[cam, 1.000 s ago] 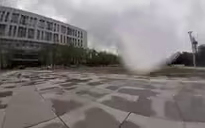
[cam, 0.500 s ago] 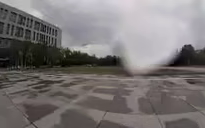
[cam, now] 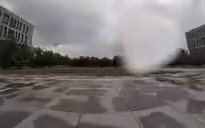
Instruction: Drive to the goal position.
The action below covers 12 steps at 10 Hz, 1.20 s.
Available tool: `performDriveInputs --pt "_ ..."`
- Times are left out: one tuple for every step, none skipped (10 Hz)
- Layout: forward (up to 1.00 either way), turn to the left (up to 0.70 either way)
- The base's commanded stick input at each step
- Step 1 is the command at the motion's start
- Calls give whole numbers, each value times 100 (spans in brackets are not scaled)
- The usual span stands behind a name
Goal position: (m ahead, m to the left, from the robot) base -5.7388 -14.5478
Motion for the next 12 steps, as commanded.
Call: performDriveInputs --pt "0 -70" --pt "0 -70" --pt "0 -70" --pt "0 -70" --pt "0 -70" --pt "0 -70" --pt "0 -70" --pt "0 -70" --pt "0 -70" --pt "0 -70" --pt "0 -70" --pt "0 -70"
